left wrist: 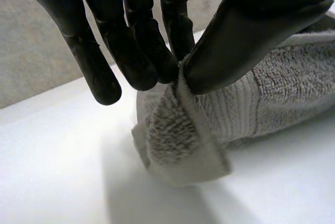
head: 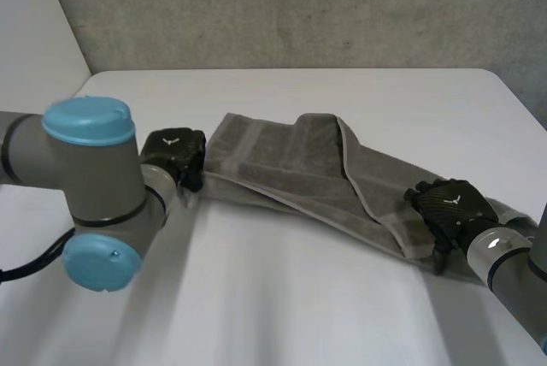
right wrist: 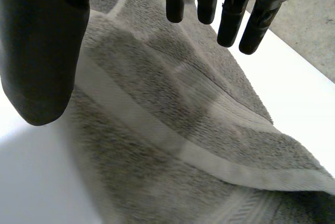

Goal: Fold the towel.

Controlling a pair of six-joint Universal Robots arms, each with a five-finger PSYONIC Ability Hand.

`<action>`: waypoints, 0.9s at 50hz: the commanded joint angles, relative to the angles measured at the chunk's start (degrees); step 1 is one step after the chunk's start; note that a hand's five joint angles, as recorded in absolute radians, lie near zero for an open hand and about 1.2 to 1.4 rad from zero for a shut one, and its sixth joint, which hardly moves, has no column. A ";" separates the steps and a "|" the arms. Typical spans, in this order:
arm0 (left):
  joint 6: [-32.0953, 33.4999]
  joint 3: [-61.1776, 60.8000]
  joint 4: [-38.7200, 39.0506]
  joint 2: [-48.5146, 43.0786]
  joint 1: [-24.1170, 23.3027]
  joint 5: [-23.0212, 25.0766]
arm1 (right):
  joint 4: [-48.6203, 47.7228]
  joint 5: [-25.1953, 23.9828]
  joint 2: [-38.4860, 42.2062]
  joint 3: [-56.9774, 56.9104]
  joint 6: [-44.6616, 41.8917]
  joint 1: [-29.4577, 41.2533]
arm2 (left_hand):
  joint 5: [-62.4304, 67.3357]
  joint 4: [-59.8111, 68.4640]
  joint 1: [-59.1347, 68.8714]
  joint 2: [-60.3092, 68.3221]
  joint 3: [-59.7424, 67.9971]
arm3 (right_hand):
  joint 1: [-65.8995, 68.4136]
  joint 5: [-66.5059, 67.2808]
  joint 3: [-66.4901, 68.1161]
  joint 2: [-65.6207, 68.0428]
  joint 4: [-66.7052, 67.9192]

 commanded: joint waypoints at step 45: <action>-3.69 1.06 -0.68 2.90 1.81 3.08 | -5.45 0.59 10.62 -7.16 16.09 13.45 | 5.08 2.36 5.34 3.05 3.39 | 33.48 33.30 32.46 32.77 32.04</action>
